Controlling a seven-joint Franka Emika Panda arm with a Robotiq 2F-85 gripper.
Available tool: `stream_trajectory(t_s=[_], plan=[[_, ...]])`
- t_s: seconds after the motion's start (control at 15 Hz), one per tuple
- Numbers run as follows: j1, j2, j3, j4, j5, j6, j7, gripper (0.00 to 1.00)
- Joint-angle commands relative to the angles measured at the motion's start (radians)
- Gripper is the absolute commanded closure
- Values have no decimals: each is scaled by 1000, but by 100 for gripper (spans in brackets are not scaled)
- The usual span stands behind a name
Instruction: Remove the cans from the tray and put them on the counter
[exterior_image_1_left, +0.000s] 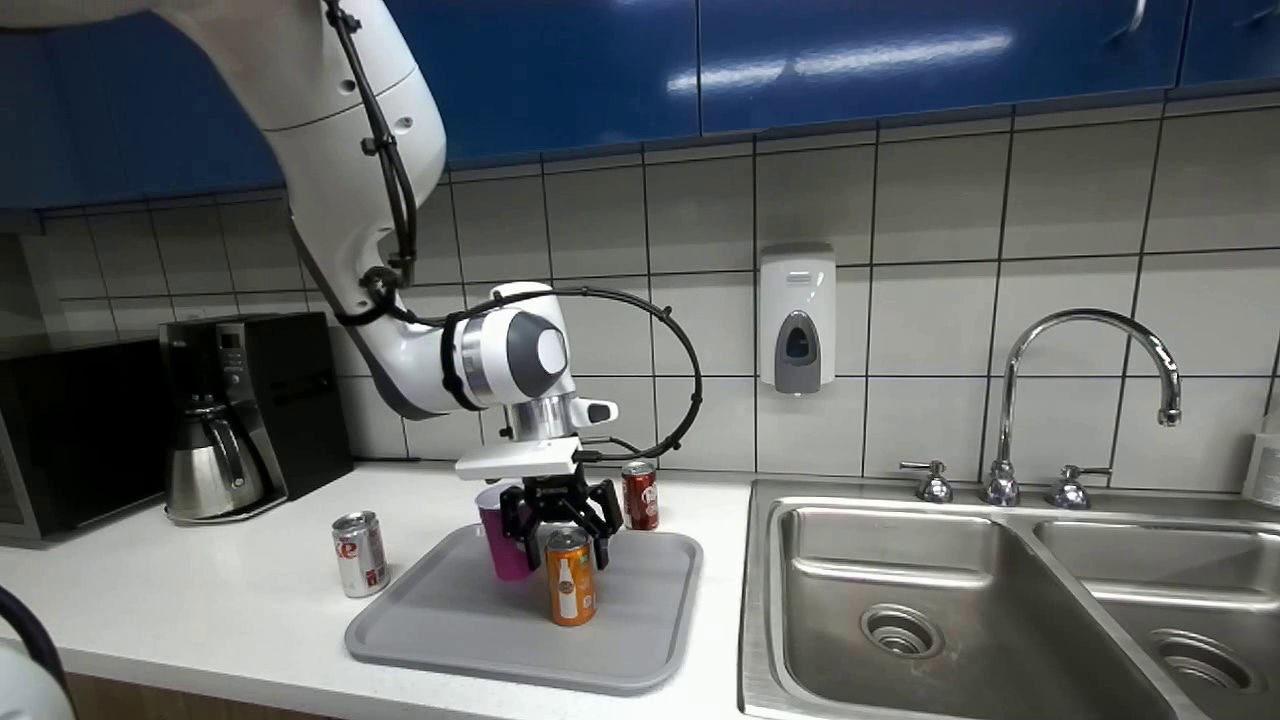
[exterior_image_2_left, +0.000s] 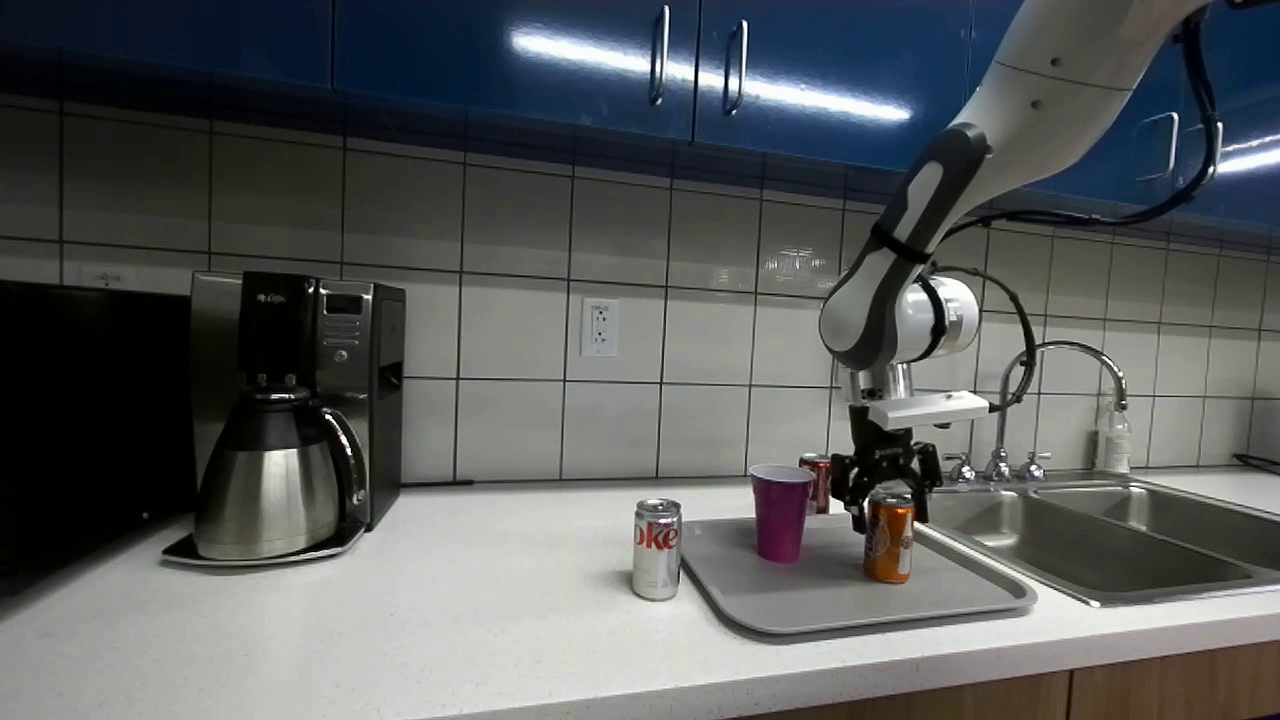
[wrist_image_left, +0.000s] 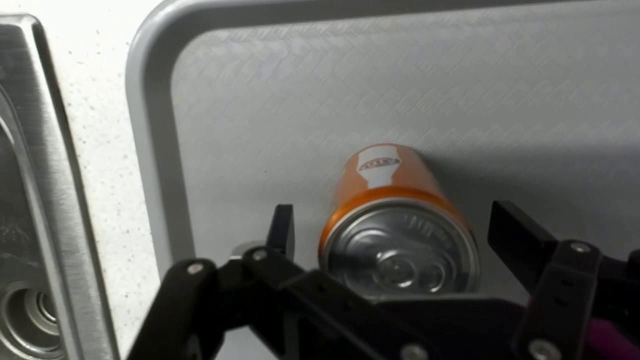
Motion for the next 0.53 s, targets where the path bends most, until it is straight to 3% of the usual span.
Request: stream_trajectory(t_s=[0.0,0.27,0.47], plan=[[7,11,-5,24,-25,-11,27,26],[7,15,-4,30,-24,-13,24,58],[8,12,-2,31,-21,-14,23,61]])
